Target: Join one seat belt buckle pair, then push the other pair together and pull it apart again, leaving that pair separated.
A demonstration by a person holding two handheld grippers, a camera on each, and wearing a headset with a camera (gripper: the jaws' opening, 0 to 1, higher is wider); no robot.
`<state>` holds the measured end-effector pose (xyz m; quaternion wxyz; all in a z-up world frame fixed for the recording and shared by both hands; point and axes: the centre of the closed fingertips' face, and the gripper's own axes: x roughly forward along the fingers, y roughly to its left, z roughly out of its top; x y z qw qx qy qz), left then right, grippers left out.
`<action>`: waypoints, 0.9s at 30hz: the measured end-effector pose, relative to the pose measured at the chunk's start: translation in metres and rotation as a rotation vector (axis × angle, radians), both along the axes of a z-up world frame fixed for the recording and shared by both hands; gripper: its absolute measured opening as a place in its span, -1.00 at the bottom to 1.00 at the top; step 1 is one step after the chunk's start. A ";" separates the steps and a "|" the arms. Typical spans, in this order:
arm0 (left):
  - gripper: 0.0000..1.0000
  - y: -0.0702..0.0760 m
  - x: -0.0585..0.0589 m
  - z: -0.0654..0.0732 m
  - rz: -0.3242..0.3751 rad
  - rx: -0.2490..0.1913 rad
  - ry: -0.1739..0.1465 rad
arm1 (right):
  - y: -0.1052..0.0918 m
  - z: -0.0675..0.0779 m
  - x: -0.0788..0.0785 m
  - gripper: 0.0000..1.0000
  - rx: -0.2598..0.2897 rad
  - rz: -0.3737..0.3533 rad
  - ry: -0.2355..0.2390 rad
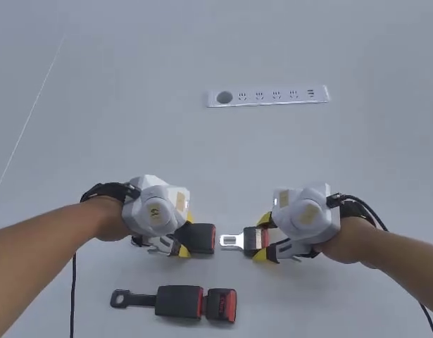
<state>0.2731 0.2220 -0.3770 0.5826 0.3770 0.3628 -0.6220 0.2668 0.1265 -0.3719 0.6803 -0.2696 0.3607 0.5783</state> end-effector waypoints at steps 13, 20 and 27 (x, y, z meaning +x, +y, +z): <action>-0.33 0.000 0.001 0.000 0.006 0.017 -0.002 | 0.024 -0.001 0.003 -0.29 0.007 0.005 -0.006; -0.34 0.000 0.002 0.001 0.014 0.017 0.003 | 0.026 -0.001 0.003 -0.30 0.026 -0.026 0.004; -0.34 -0.002 0.001 0.003 0.008 0.028 0.001 | 0.032 -0.002 0.004 -0.32 0.023 -0.022 0.011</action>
